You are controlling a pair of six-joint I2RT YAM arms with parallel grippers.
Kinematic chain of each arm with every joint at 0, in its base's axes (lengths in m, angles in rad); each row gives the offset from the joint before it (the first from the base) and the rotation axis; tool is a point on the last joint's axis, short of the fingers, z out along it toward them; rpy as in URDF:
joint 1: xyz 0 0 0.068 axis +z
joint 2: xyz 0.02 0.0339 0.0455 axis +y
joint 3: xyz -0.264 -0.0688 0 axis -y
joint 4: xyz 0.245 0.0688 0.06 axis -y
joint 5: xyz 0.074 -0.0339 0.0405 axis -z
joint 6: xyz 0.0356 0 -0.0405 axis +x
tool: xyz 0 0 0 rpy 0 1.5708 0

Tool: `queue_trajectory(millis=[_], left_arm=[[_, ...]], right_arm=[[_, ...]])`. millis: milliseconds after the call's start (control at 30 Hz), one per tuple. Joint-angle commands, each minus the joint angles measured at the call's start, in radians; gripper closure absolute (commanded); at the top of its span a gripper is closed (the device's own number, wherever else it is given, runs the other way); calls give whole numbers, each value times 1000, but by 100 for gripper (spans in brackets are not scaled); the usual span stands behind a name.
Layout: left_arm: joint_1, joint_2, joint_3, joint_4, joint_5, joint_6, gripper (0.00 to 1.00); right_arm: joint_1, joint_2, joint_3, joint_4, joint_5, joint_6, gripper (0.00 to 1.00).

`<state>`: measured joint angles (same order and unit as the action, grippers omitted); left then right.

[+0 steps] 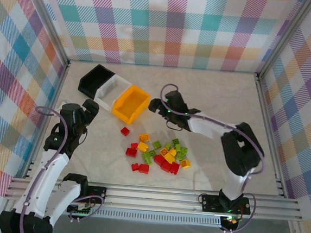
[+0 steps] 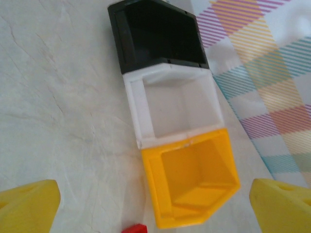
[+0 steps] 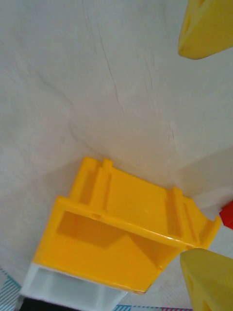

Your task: Sort the legos into containers by color

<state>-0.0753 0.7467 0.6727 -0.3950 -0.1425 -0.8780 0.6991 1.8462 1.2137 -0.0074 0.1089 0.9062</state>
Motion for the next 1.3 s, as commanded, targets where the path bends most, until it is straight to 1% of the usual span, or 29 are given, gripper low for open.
queue_trajectory(millis=[0,167,233,400,500,667,900,1067,1267], left_arm=[[-2,-48,-30,-36,73,-11,0],[-4,-101,-63,-38,125,-7,0],[-5,-120,-70,-47,134,-9,0],[-6,-148,-64,-73,139,-1,0],[-7,-149,-56,-85,144,4,0],[-8,-148,-44,-99,151,9,0],[-10,-148,-30,-126,144,17,0],[-10,-141,-23,-138,149,24,0],[-10,-121,-9,-146,167,30,0]], right_arm=[[39,109,128,-26,39,114,0],[93,259,333,-103,58,128,0],[99,307,401,-166,69,154,4],[99,375,491,-293,82,195,18],[99,396,517,-331,85,184,29],[97,403,565,-411,116,162,48],[88,410,623,-496,143,130,70],[69,413,661,-551,161,85,83],[21,364,652,-572,184,3,98]])
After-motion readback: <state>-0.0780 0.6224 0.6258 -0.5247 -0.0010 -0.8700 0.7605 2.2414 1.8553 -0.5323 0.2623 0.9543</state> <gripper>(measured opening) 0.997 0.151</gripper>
